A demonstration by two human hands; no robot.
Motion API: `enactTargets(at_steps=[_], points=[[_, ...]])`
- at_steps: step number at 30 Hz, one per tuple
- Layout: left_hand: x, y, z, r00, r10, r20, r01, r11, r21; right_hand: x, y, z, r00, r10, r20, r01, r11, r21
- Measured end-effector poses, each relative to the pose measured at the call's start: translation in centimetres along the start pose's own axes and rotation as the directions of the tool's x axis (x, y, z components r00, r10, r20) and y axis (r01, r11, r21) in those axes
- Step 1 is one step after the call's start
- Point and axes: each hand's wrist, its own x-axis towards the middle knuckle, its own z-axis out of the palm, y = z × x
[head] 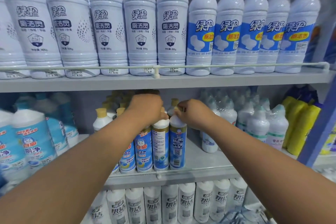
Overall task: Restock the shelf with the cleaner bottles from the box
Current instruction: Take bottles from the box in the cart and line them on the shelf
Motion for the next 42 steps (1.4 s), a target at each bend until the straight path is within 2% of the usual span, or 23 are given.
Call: enactTargets(at_steps=[3,7,12,20,30,38,42], points=[[0.4,-1.8,0.5,0.991,0.08,0.108,-0.06,0.982,-0.177,0.0,0.4,-0.3,0.998,-0.055,0.023,0.055,0.998,-0.01],[0.8,-2.6,0.8,0.982,0.132,0.139,-0.092,0.961,-0.259,0.2,0.8,-1.0,0.987,-0.145,0.068,0.145,0.989,0.006],[1.2,-3.2,0.7,0.968,0.148,0.201,-0.048,0.9,-0.433,0.0,1.3,-1.2,0.985,-0.134,0.111,0.117,0.982,0.148],[2.2,-3.1,2.1,0.974,0.007,0.226,0.085,0.915,-0.395,0.3,1.0,-1.2,0.994,-0.093,0.053,0.089,0.993,0.075],[1.2,-1.9,2.2,0.99,-0.018,0.137,0.072,0.912,-0.403,0.1,0.4,-0.5,0.998,-0.05,-0.042,0.05,0.999,0.006],[1.0,-3.3,1.5,0.983,0.107,0.149,-0.014,0.853,-0.522,-0.5,0.5,-1.0,0.995,-0.087,0.05,0.078,0.984,0.162],[1.7,-3.3,2.3,0.988,0.053,0.148,0.03,0.863,-0.504,-0.1,0.2,-0.5,0.999,-0.052,-0.011,0.053,0.996,0.079]])
